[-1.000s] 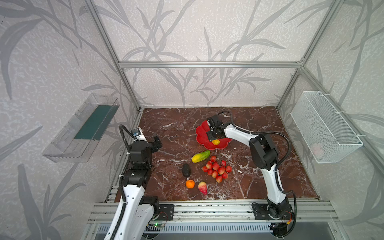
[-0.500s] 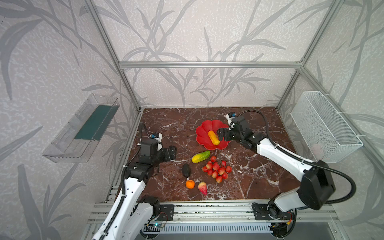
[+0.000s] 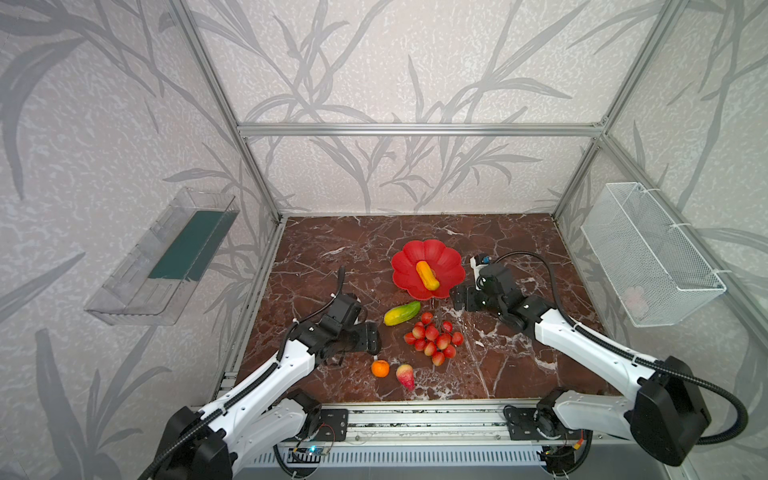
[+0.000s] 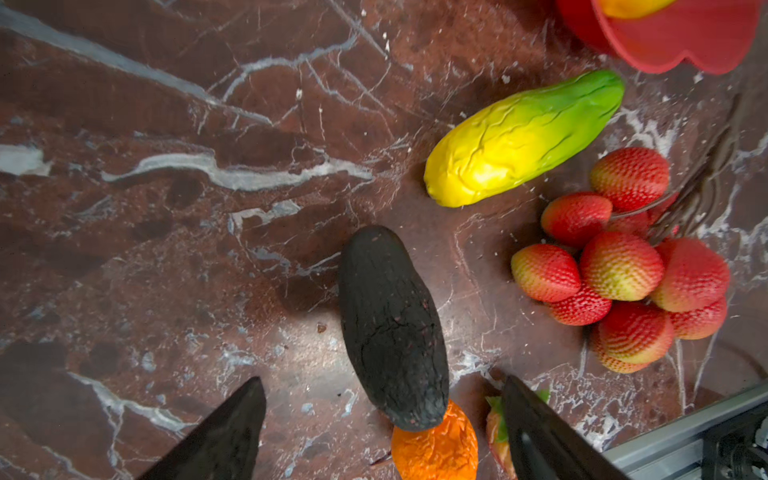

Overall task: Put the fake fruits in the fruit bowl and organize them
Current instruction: 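Grasp the dark avocado with the left gripper while the right gripper withdraws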

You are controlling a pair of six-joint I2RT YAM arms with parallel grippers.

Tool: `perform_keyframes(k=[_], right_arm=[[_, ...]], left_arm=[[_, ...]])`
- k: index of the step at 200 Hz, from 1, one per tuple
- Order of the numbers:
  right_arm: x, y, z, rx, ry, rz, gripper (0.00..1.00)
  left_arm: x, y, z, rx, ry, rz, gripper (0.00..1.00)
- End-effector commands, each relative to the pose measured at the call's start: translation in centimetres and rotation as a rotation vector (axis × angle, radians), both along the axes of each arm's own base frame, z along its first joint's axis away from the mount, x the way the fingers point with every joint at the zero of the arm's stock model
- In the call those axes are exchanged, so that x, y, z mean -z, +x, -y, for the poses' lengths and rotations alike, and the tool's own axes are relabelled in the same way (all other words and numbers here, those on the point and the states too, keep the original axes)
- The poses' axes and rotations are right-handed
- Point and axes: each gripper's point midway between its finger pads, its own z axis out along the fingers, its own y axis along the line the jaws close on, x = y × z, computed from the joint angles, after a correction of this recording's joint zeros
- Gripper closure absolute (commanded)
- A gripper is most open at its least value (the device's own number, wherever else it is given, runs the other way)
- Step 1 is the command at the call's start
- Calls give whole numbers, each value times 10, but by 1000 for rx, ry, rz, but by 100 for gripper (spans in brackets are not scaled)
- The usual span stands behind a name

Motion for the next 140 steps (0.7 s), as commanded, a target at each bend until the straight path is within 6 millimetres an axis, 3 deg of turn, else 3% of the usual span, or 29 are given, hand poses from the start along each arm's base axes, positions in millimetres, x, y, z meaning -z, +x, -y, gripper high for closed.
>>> perform_keyframes(k=[1,67,105,127,140], right_arm=[[0,0,1,0,4,5,1],[4,-4,6,10,3,10,1],[6,-7,11,19,-14,10,1],[6,-9,15,25,-23,16,1],[5,-10,16,27,-26,17,1]], left_arm=[[12,1,0,-46,9,-16,11],[32,11,16,-47,-10,-44,16],[43,13,23,-60,-20,-79,45],[39,13,24,-53,-15,-85,53],[25,19,26,-43,-19,-51,54]])
